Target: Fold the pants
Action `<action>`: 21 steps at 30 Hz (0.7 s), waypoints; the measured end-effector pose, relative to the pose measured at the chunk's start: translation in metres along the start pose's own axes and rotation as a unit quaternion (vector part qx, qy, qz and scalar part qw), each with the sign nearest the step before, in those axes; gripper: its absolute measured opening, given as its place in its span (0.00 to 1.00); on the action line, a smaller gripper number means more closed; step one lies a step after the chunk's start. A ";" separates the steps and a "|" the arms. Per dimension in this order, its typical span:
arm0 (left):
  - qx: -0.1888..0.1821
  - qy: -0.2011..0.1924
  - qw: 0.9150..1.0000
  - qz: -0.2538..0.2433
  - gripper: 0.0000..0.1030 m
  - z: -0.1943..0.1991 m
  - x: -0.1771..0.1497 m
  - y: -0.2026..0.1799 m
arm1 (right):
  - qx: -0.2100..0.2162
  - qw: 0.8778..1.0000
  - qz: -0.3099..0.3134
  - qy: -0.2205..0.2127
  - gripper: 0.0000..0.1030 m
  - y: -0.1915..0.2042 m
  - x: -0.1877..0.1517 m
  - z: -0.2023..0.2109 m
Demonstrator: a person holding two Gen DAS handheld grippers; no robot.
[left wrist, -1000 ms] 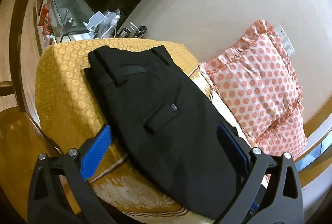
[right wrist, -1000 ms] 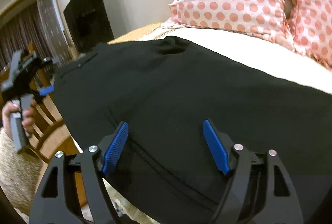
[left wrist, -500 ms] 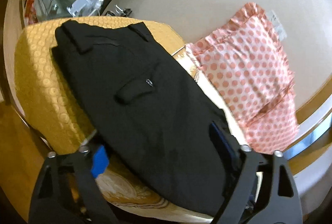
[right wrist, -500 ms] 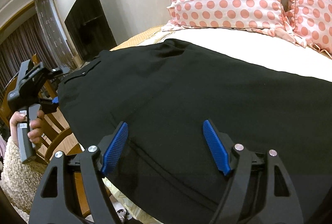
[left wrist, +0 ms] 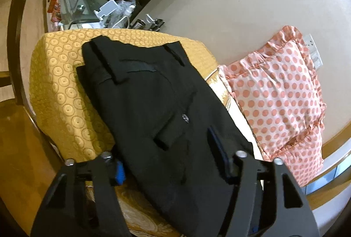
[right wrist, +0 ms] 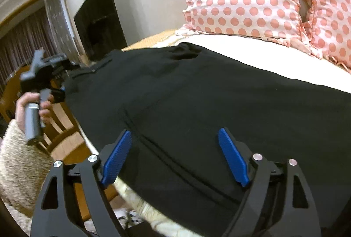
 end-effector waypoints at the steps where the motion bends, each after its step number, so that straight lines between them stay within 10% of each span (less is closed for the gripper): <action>1: 0.004 0.002 1.000 0.006 0.45 0.000 0.001 0.003 | -0.001 1.000 -0.012 -0.007 0.81 -0.007 0.002 0.007; 5: 0.031 0.004 0.999 -0.008 0.18 0.000 0.002 0.007 | -0.024 0.998 -0.052 -0.031 0.82 -0.043 0.008 0.036; 12: 0.068 -0.052 0.978 -0.188 0.14 0.021 0.000 -0.082 | -0.104 0.984 -0.120 -0.082 0.83 -0.125 0.003 0.103; 18: 0.012 -0.067 0.922 -0.382 0.13 0.033 -0.076 -0.226 | -0.158 0.958 -0.213 -0.112 0.83 -0.196 -0.022 0.156; 21: -0.053 -0.063 0.875 -0.477 0.14 0.045 -0.151 -0.297 | -0.178 0.944 -0.246 -0.127 0.83 -0.219 -0.033 0.180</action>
Point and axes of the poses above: each gripper's, at about its wrist camera, not at the fingertips, and z roughly against the way its jaws point, y to its left, x to its top, the point moved 10 cm from there along -z, roughly the way its jaws point, and after that the axes turned 5 degrees about -y, right-handed, at the moved point
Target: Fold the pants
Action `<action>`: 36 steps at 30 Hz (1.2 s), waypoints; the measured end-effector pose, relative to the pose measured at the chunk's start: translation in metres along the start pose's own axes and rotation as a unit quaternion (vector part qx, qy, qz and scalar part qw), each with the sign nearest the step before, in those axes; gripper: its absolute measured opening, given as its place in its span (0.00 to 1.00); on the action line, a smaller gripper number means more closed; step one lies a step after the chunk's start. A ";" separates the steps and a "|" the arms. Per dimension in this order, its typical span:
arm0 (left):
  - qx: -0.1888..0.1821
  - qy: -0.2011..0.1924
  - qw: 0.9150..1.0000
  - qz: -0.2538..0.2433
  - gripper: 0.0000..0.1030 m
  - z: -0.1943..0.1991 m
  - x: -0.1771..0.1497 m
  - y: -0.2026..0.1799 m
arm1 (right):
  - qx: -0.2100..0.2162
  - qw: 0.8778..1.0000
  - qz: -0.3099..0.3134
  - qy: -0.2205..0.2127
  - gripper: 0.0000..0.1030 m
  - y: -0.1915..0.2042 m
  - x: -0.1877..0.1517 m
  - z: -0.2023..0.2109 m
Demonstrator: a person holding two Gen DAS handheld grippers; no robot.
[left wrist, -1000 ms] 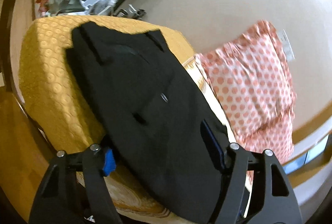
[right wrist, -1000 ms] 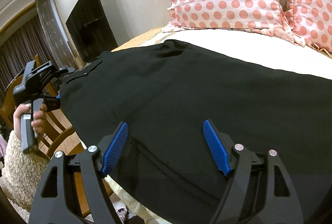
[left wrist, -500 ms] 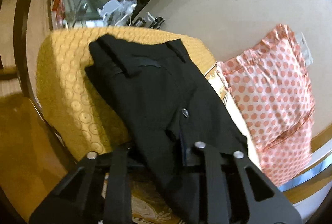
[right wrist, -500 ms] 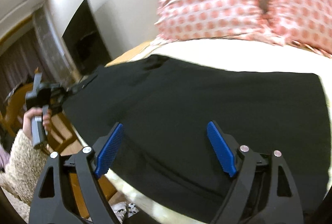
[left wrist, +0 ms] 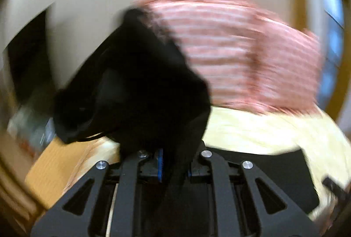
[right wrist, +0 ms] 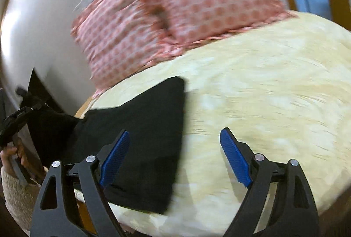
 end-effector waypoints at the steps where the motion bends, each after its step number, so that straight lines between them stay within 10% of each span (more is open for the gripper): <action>1: -0.037 -0.006 0.998 -0.043 0.14 0.004 -0.002 -0.046 | -0.006 1.000 -0.004 -0.005 0.83 -0.007 0.001 0.005; 6: -0.172 0.047 0.956 -0.234 0.14 0.014 -0.097 -0.202 | -0.033 0.999 -0.022 -0.019 0.84 -0.036 0.004 0.021; 9: -0.190 0.089 0.936 -0.283 0.14 0.012 -0.151 -0.224 | -0.044 0.998 -0.026 -0.020 0.84 -0.047 0.004 0.025; 18: -0.196 0.068 0.952 -0.226 0.14 0.031 -0.125 -0.199 | -0.042 0.999 -0.013 -0.020 0.85 -0.042 0.002 0.018; 27: -0.190 0.073 0.941 -0.271 0.16 0.036 -0.168 -0.204 | -0.051 0.998 -0.015 -0.025 0.85 -0.037 0.011 0.014; 33: -0.341 0.078 0.925 -0.150 0.53 0.076 -0.146 -0.197 | -0.027 0.997 0.017 -0.076 0.85 -0.002 0.043 0.028; 36: -0.348 0.008 0.937 -0.009 0.87 0.084 -0.097 -0.141 | 0.037 0.994 0.065 -0.080 0.85 0.047 0.050 0.029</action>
Point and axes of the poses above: each gripper's, at about its wrist camera, not at the fingertips, and z roughly against the way its jaws point, y to its left, x to its top, the point moved 10 cm from there along -z, roughly the way its jaws point, and after that the axes turned 5 degrees about -y, right-handed, at the moved point
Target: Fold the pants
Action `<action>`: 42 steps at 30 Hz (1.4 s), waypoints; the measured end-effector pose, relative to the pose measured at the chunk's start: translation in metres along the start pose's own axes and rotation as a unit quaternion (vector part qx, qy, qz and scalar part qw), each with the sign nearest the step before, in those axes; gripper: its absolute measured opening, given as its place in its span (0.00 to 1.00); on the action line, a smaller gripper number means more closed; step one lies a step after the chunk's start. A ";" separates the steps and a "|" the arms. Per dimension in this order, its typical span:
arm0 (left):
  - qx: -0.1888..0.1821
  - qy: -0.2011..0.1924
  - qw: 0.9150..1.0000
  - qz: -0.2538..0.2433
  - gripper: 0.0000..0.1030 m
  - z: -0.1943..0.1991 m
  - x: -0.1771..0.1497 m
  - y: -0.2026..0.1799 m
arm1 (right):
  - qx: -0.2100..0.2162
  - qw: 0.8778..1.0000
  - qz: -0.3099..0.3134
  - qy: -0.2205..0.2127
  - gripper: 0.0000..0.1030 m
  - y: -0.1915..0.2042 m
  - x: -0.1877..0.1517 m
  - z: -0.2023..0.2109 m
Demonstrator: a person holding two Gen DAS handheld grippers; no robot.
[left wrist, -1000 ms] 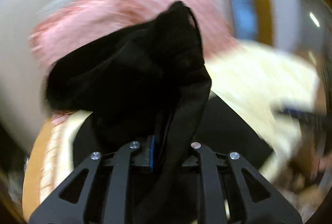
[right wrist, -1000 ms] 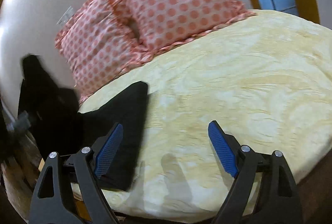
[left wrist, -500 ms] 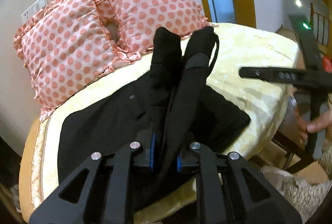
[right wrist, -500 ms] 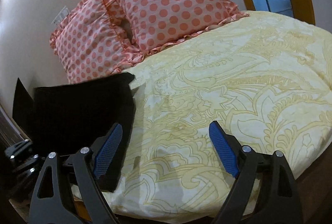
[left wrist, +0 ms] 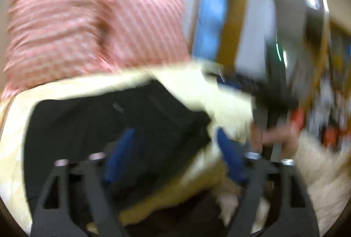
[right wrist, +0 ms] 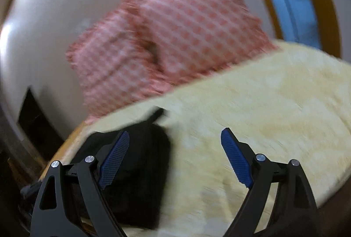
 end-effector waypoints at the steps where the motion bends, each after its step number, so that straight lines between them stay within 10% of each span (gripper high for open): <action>1: 0.030 -0.015 0.999 0.024 0.89 0.005 0.005 0.021 | 0.022 1.000 0.016 0.010 0.85 0.017 -0.003 -0.004; 5: 0.153 0.010 0.986 0.064 0.89 0.002 -0.007 0.088 | 0.089 0.991 0.061 0.073 0.85 0.073 -0.031 -0.031; 9: 0.196 0.037 0.979 0.050 0.93 -0.003 -0.028 0.101 | 0.087 0.986 0.075 0.120 0.85 0.085 -0.057 -0.051; 15: 0.192 0.089 0.976 0.058 0.98 -0.014 -0.071 0.108 | 0.049 0.983 0.056 0.169 0.83 0.057 -0.085 -0.059; 22: 0.193 0.068 0.978 0.031 0.98 -0.013 -0.076 0.107 | 0.035 0.990 0.002 0.140 0.88 0.037 -0.031 -0.060; 30: 0.187 0.057 0.981 0.024 0.98 -0.011 -0.075 0.106 | -0.008 0.974 -0.029 0.225 0.87 -0.008 -0.034 -0.123; 42: 0.186 0.054 0.981 0.020 0.98 -0.012 -0.076 0.105 | 0.015 0.965 0.011 0.261 0.61 -0.002 -0.060 -0.133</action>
Point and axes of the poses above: each gripper's, at about its wrist camera, not at the fingertips, and z roughly against the way its jaws point, y to its left, x to its top, the point moved 10 cm from there along -z, roughly the way its jaws point, and after that the axes turned 5 degrees about -y, right-handed, at the moved point
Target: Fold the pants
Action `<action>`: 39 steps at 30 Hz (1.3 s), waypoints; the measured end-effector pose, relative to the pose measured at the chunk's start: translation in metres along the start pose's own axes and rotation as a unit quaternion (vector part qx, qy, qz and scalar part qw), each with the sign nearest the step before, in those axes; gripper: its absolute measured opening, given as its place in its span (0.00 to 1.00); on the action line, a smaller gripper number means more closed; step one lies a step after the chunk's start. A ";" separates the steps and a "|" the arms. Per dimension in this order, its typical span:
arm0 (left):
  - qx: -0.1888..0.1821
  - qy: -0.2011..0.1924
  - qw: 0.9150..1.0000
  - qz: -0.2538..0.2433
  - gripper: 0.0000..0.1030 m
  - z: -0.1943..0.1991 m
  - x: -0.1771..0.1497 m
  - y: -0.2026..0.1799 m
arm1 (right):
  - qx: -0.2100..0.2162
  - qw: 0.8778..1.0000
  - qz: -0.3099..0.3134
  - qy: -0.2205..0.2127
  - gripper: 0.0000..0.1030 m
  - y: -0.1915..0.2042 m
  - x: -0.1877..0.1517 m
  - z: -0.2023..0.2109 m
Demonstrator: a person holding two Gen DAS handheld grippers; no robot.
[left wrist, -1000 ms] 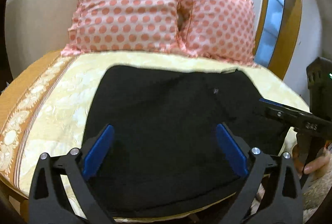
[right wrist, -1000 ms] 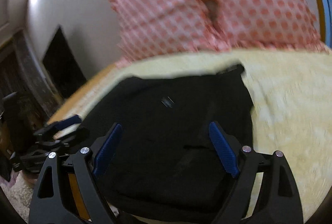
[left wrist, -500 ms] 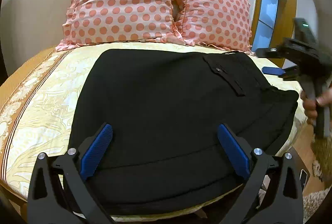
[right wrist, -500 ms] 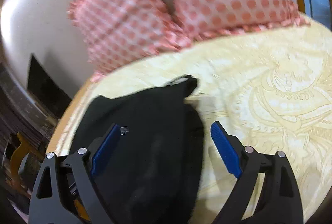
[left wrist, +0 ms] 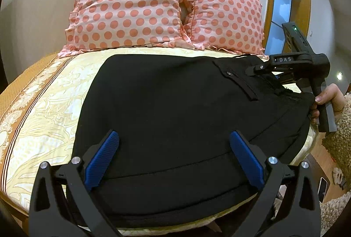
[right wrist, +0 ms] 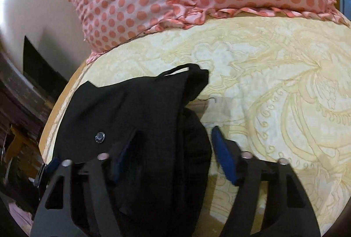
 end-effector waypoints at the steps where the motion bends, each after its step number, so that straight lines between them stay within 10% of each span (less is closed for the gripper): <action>1: 0.000 0.000 1.000 0.000 0.98 0.000 0.000 0.000 | 0.001 1.000 0.013 -0.005 0.58 0.003 -0.001 0.001; 6: -0.016 0.017 1.000 0.019 0.98 0.001 0.007 0.002 | 0.020 0.998 0.050 -0.017 0.37 0.014 -0.001 0.008; 15: -0.030 0.046 0.986 0.160 0.93 -0.023 0.073 0.086 | 0.029 0.999 0.014 0.004 0.49 0.003 0.002 -0.007; 22: -0.056 0.155 0.968 0.191 0.71 -0.074 0.052 0.099 | 0.040 0.999 0.015 0.004 0.50 0.005 0.005 -0.010; 32: -0.032 0.160 0.974 0.159 0.16 -0.077 0.053 0.097 | 0.064 0.997 0.028 -0.014 0.25 0.014 0.009 -0.001; 39: -0.031 0.150 0.979 0.136 0.08 -0.075 0.072 0.089 | 0.080 0.996 0.030 -0.034 0.20 0.024 0.029 0.010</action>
Point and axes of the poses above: each gripper's, at about its wrist camera, not at the fingertips, and z roughly against the way its jaws point, y to its left, x to its top, the point moved 10 cm from there along -z, roughly the way its jaws point, and after that the axes turned 5 degrees about -y, right-handed, at the moved point
